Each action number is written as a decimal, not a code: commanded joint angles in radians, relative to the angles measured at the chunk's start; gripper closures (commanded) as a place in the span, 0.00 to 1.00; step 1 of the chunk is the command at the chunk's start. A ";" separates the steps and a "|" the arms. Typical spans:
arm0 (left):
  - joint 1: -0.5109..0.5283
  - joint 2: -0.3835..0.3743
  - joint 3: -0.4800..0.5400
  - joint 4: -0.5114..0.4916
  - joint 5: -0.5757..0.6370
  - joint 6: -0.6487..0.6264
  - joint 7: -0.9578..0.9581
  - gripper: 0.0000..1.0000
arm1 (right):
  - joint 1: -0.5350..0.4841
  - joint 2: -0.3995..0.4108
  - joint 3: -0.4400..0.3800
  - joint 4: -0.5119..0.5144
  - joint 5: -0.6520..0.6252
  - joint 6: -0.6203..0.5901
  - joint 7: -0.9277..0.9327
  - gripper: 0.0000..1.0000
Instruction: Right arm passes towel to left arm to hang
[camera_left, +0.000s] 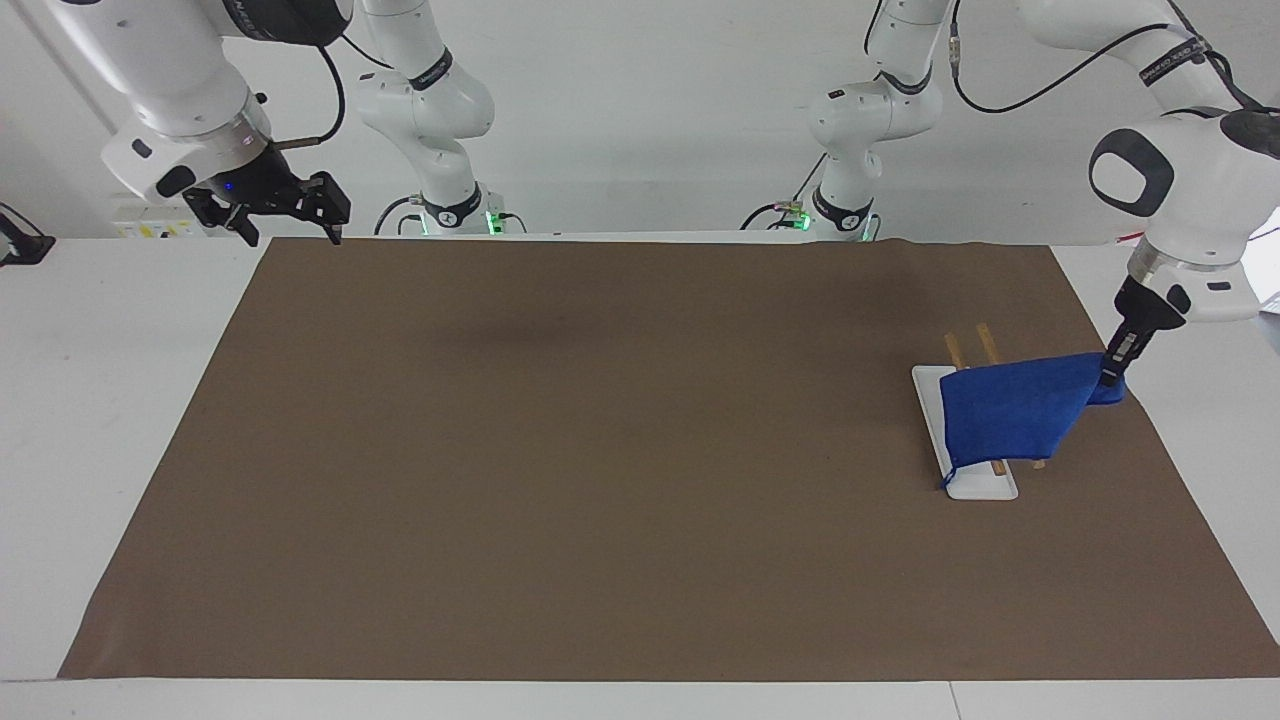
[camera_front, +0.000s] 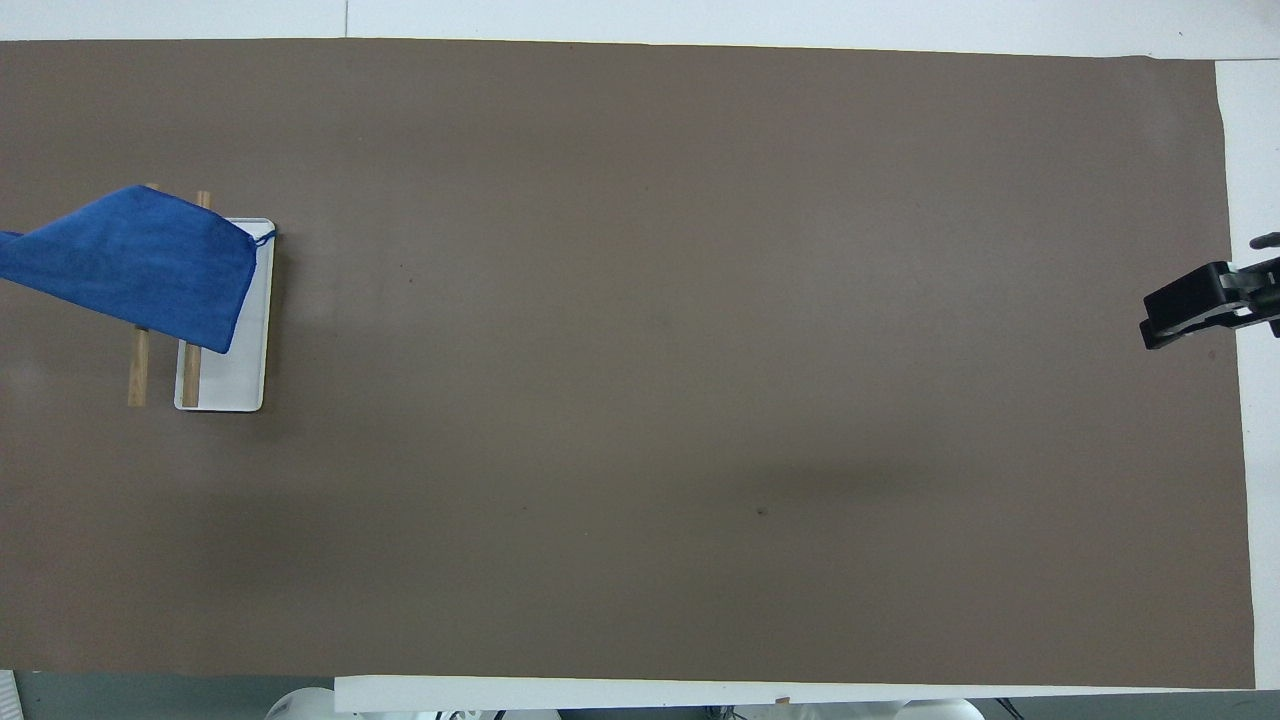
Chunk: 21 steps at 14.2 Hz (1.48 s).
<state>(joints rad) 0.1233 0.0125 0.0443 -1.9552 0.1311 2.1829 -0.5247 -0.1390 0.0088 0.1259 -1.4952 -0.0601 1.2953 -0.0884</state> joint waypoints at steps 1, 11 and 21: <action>-0.007 -0.014 -0.009 -0.005 0.068 0.014 -0.072 0.98 | -0.014 -0.056 0.006 -0.082 0.034 0.036 -0.016 0.00; -0.065 -0.042 -0.015 -0.070 -0.011 0.011 -0.057 0.99 | -0.011 -0.062 0.006 -0.088 0.049 0.050 -0.011 0.00; -0.100 -0.008 -0.023 0.241 -0.039 -0.427 0.159 0.00 | -0.005 -0.064 0.008 -0.089 0.049 0.048 -0.010 0.00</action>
<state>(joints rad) 0.0564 -0.0141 0.0199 -1.8721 0.1225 1.9509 -0.4566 -0.1369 -0.0278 0.1292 -1.5490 -0.0209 1.3191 -0.0884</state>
